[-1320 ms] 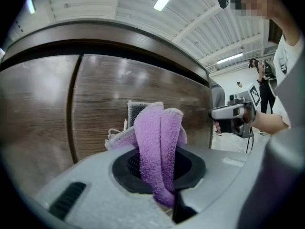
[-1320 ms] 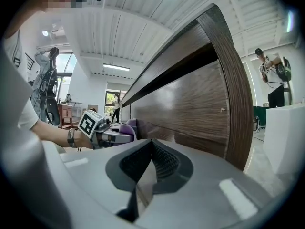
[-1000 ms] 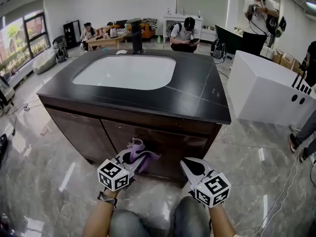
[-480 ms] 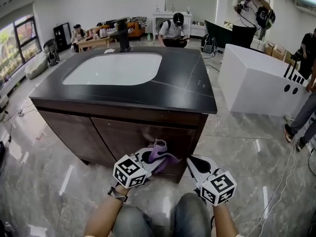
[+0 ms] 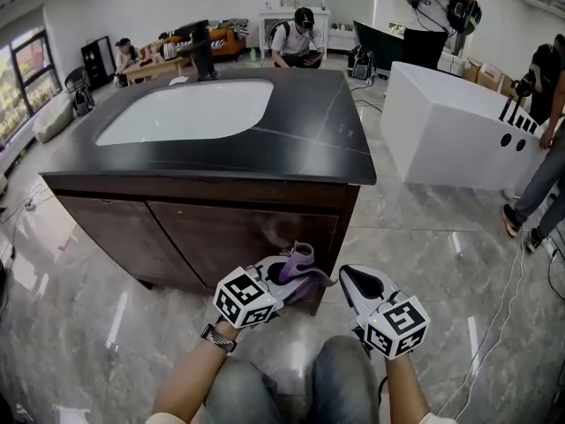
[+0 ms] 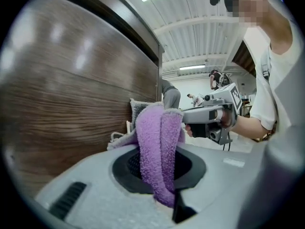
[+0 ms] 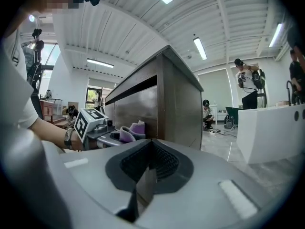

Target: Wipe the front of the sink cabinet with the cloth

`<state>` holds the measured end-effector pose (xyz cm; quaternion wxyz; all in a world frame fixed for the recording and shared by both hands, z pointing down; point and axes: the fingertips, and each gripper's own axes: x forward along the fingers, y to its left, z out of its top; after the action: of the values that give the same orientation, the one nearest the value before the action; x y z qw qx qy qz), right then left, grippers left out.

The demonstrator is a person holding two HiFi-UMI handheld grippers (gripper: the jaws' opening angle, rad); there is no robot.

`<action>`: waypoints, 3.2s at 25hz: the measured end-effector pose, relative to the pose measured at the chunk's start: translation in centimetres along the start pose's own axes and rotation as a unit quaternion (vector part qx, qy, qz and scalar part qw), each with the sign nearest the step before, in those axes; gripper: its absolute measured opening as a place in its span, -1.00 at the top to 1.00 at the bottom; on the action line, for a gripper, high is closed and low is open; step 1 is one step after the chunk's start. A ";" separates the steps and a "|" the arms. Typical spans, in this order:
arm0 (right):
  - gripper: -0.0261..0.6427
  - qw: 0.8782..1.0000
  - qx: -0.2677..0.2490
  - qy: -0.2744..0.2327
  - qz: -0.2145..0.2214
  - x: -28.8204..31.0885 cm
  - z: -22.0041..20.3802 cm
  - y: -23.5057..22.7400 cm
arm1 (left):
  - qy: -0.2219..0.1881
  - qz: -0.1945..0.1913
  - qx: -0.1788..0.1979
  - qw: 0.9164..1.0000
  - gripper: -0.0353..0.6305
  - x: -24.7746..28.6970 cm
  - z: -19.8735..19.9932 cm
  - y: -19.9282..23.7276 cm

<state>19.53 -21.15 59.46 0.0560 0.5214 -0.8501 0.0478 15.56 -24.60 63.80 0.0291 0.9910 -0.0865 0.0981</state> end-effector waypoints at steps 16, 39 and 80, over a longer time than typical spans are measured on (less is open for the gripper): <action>0.90 1.000 -0.015 0.007 0.006 -0.8 0.4 2.2 | 0.022 0.022 -0.025 0.999 0.74 -3.0 -4.4 2.6; 0.90 0.994 -0.036 0.004 0.106 9.1 -0.3 9.5 | -0.034 0.199 -0.127 0.971 0.66 -21.3 -11.1 14.3; 0.90 0.998 0.000 0.066 -0.018 -0.6 -10.8 -0.6 | 0.072 -0.041 -0.027 0.996 0.72 6.2 -22.4 -0.2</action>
<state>20.77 -19.37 70.11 0.1132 0.5322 -0.8351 0.0814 17.37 -23.74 87.00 0.0661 0.9829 -0.0466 0.1655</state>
